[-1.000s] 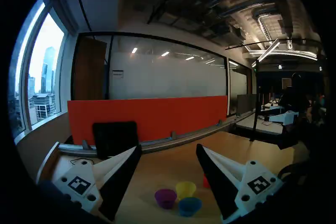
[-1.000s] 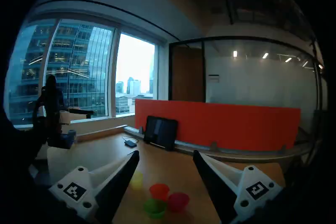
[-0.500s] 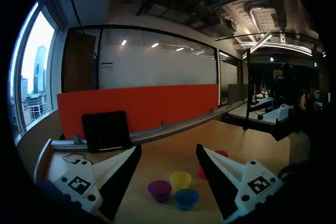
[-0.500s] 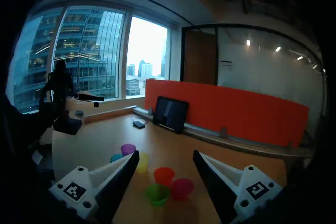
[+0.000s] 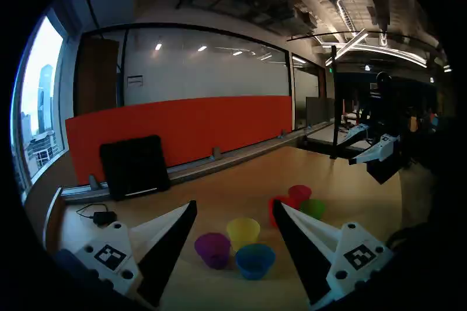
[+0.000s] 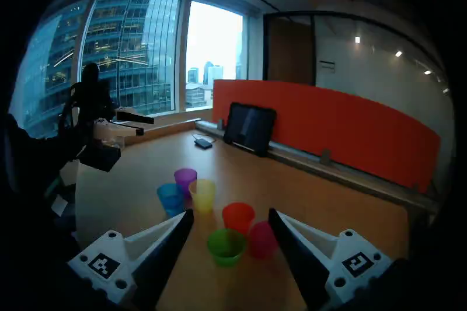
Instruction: Pour water
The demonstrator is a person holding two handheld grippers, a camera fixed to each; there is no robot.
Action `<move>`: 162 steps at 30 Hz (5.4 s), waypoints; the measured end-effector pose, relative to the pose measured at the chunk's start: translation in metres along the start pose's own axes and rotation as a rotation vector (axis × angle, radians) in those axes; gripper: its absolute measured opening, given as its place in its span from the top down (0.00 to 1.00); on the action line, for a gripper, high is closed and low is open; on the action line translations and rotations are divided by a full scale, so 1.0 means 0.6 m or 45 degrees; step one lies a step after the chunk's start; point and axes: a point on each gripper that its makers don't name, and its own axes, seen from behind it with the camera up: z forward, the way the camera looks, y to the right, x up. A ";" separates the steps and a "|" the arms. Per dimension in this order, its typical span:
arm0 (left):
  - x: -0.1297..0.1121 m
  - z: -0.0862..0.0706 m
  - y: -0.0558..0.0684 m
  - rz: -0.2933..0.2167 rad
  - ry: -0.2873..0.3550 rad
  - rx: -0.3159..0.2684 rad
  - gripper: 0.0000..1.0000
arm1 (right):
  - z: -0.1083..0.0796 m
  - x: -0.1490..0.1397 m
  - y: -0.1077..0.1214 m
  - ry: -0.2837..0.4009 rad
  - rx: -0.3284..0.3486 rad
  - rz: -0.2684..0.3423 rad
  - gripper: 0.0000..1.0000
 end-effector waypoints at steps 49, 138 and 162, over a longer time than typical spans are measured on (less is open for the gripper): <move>-0.285 0.070 0.054 -0.021 -0.373 -0.156 0.04 | 0.125 -0.237 0.002 -0.302 0.075 -0.054 0.01; -0.193 0.071 0.094 0.064 -0.270 -0.123 0.13 | 0.119 -0.131 -0.038 -0.105 0.059 -0.058 0.09; -0.064 0.008 0.103 0.070 -0.051 -0.075 0.13 | 0.057 0.020 -0.071 0.185 -0.008 -0.079 0.08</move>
